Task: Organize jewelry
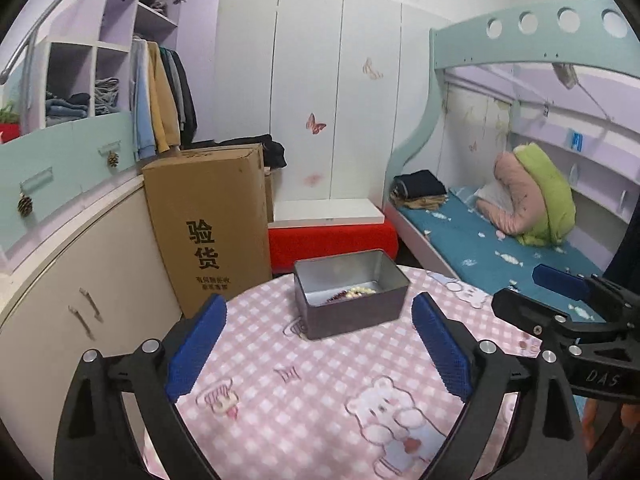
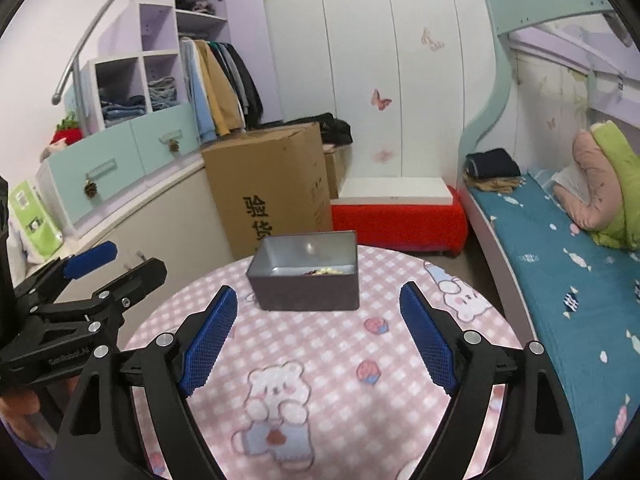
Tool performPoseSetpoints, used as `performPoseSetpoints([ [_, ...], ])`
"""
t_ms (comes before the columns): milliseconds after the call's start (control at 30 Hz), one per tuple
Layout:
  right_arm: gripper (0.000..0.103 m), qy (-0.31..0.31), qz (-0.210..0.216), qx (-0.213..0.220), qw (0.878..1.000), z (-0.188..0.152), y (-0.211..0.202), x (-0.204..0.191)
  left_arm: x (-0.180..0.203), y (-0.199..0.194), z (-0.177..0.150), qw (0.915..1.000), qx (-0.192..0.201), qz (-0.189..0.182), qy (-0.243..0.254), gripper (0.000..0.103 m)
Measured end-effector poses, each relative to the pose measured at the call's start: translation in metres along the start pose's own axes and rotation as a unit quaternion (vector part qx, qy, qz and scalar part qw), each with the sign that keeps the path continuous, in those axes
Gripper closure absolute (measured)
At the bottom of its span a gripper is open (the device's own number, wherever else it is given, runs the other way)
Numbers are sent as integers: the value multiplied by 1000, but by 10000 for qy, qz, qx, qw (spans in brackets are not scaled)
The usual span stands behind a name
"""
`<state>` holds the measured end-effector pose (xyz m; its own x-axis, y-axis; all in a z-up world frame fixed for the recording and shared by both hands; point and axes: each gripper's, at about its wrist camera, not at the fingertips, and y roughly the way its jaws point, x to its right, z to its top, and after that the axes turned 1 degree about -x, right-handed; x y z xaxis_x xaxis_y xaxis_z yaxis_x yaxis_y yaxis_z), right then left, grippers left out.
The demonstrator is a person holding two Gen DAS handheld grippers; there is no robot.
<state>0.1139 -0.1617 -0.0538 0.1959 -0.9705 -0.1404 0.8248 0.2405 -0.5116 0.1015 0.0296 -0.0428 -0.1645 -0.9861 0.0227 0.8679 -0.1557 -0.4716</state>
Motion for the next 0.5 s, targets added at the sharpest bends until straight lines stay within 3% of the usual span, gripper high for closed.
performPoseSetpoints([
  [100,17,-68,-103,211,9997,-7,-26,-9,6,-21,-8,10000,93,-31,13,12],
  [500,16,-354,-132,879,9954,-25,-109,-41,20,-106,-25,9937,1031,426,60,8],
])
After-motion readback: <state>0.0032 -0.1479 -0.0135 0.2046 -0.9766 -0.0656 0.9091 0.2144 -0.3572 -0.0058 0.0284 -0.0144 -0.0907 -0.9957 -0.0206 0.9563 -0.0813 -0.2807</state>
